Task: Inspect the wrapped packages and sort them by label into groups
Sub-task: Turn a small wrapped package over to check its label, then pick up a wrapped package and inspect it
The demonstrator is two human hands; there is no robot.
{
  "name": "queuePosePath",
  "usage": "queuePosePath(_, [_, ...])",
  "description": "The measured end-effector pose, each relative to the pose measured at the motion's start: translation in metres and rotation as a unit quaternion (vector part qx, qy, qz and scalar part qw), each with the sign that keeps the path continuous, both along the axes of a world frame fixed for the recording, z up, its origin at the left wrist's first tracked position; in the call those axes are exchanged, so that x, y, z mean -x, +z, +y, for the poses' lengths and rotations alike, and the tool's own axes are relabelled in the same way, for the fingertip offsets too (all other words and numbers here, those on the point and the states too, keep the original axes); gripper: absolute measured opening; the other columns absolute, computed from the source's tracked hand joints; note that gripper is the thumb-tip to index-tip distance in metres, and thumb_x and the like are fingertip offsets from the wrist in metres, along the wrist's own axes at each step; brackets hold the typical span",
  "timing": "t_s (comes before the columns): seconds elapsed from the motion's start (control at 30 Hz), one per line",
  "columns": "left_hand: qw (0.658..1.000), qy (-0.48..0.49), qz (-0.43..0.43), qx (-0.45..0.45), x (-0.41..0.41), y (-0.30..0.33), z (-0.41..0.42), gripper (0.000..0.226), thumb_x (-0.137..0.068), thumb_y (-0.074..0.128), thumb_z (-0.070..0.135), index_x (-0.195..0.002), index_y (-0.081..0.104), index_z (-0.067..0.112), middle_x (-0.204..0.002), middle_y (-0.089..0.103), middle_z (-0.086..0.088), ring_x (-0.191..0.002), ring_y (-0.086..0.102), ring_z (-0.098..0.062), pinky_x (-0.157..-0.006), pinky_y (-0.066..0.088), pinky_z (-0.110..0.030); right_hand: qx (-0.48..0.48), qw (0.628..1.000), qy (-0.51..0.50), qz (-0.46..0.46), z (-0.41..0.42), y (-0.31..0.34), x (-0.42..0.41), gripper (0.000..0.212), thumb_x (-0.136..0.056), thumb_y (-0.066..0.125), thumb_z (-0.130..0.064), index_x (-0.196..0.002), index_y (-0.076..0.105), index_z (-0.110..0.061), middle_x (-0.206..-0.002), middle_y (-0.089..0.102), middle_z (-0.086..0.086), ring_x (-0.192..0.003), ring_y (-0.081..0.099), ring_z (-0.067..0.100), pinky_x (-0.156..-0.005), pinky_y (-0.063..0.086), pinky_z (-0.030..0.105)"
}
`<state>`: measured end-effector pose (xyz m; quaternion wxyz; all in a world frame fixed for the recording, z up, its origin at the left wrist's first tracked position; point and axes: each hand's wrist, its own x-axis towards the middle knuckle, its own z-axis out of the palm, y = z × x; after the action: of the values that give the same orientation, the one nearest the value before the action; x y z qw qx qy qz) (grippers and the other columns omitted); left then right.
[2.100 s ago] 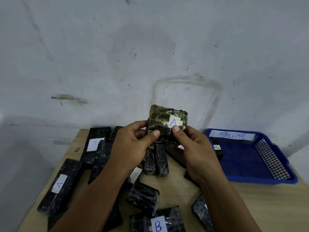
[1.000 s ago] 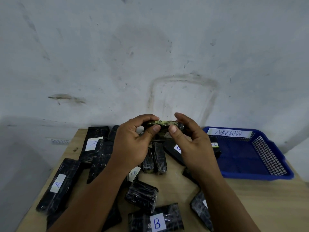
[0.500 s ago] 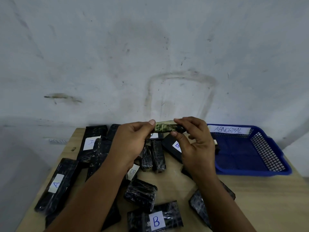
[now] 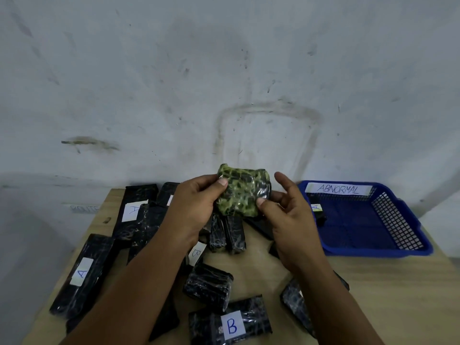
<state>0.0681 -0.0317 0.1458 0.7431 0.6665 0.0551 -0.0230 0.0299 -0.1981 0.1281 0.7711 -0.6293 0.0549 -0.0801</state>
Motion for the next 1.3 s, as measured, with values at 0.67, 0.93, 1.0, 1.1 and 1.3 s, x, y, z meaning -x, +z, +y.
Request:
queuePosePath(0.67, [0.933,-0.174,-0.220,-0.227,-0.009,-0.071,-0.042,0.037,-0.087,0.076,0.012,-0.114,0.073,0.038,-0.112,0.074,0.006,-0.109,0.067,-0.008,-0.096,0.053,-0.026,0.081,0.961,0.220,0.146,-0.100,-0.038,0.010,0.036,-0.074,0.083,-0.036,-0.096,0.061,-0.018,-0.083,0.063,-0.001,-0.077,0.056,0.015,-0.070,0.049,0.022])
queuePosePath(0.93, [0.949,-0.179,-0.090,-0.241,-0.024,-0.118,-0.085,0.050,-0.090,0.077,0.012,-0.136,0.062,0.025,-0.121,0.071,0.010,-0.115,0.065,0.000,-0.106,0.051,-0.027,0.216,0.954,0.026,0.206,-0.123,-0.078,0.000,0.049,-0.069,0.081,-0.059,-0.108,0.061,-0.037,-0.114,0.072,-0.003,-0.100,0.072,0.017,-0.087,0.060,0.039])
queuePosePath(1.0, [0.931,-0.181,-0.063,-0.310,-0.027,-0.140,-0.095,0.044,-0.089,0.078,0.018,-0.132,0.067,0.020,-0.121,0.071,0.004,-0.110,0.067,-0.007,-0.104,0.052,-0.034,0.273,0.936,-0.040,0.220,-0.137,-0.090,-0.005,0.050,-0.076,0.077,-0.062,-0.113,0.057,-0.035,-0.114,0.071,-0.004,-0.101,0.069,0.018,-0.088,0.057,0.042])
queuePosePath(1.1, [0.912,-0.208,-0.028,-0.352,-0.025,-0.167,-0.111,0.040,-0.090,0.077,0.023,-0.129,0.069,0.020,-0.121,0.070,0.002,-0.109,0.064,-0.009,-0.101,0.049,-0.028,0.364,0.891,-0.114,0.247,-0.171,-0.107,-0.018,0.049,-0.088,0.070,-0.062,-0.120,0.053,-0.029,-0.121,0.065,0.004,-0.107,0.063,0.026,-0.089,0.052,0.041])
queuePosePath(1.3, [0.889,-0.211,0.013,-0.405,-0.023,-0.212,-0.139,0.035,-0.091,0.074,0.025,-0.126,0.070,0.023,-0.125,0.070,0.003,-0.117,0.063,-0.014,-0.099,0.047,-0.026,0.539,0.750,-0.035,0.381,-0.231,-0.139,-0.059,0.053,-0.090,0.058,-0.059,-0.128,0.050,-0.024,-0.129,0.063,0.011,-0.121,0.059,0.037,-0.107,0.037,0.052])
